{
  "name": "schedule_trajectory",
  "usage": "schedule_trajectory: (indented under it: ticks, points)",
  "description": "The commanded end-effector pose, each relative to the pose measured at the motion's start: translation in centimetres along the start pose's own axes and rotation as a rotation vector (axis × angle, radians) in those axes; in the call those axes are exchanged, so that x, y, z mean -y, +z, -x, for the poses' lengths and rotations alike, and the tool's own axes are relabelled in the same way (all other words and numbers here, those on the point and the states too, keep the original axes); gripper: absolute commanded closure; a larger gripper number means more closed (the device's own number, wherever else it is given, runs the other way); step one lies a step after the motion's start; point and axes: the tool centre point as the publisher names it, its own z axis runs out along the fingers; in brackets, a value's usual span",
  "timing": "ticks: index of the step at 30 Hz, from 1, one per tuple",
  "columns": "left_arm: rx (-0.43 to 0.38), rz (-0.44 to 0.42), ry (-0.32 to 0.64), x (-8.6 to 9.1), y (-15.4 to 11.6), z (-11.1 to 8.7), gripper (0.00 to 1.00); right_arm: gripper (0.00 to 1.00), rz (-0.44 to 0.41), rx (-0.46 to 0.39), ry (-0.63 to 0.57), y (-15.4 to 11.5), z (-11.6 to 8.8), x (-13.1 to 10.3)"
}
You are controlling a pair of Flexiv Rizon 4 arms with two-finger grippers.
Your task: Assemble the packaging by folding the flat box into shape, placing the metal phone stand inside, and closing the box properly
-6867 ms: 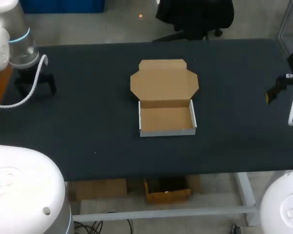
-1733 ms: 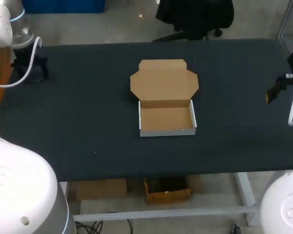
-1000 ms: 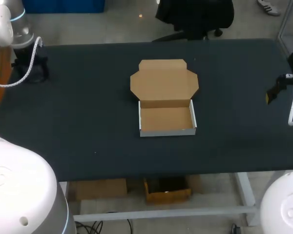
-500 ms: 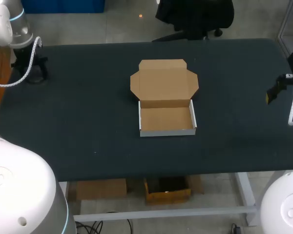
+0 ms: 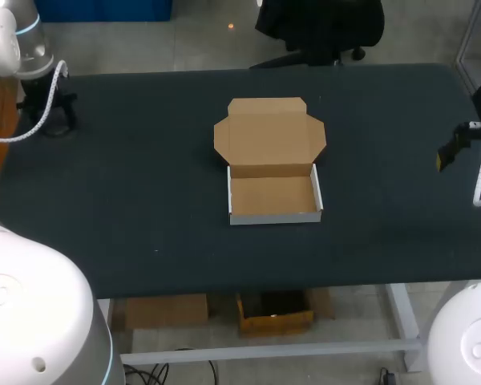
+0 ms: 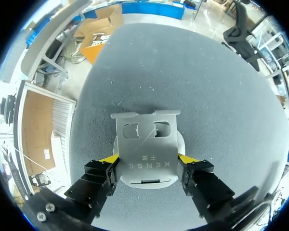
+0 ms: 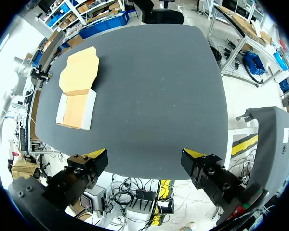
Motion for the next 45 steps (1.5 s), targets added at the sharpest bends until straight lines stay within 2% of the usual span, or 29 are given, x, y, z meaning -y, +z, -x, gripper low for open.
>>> schedule_trajectory:
  ticks: [1, 15, 20, 25, 27, 32, 39, 45]
  points:
    - [0.01, -0.017, 0.002, -1.0, -1.1, 0.0, 1.0, 0.0, -0.004, -0.002, -0.001, -0.2, 0.0, 0.1]
    - [0.015, -0.047, 0.029, -2.9, -3.3, -0.7, 1.0, 0.0, -0.004, -0.002, -0.001, -0.2, 0.0, 0.1]
    - [0.007, -0.059, 0.049, -4.0, -4.5, -1.1, 1.0, 0.0, 0.079, -0.144, -0.093, -0.3, -0.2, -0.2]
    - [0.007, -0.073, 0.091, -5.5, -5.8, -1.9, 1.0, 0.0, 0.187, -0.243, -0.222, -0.8, 0.0, -0.6]
    - [-0.004, -0.07, 0.114, -6.2, -6.3, -2.3, 1.0, 0.0, 0.22, -0.319, -0.271, -1.0, 0.2, -0.6]
    - [-0.006, -0.075, 0.166, -7.7, -7.4, -3.5, 1.0, 0.0, 0.282, -0.391, -0.419, -1.0, 0.6, -0.7]
    - [-0.015, -0.062, 0.233, -9.4, -8.3, -5.0, 1.0, 0.0, 0.336, -0.406, -0.541, -0.8, 1.1, -0.8]
    - [-0.017, -0.056, 0.283, -10.8, -9.0, -6.3, 1.0, 0.0, 0.35, -0.346, -0.628, -0.7, 1.4, -0.7]
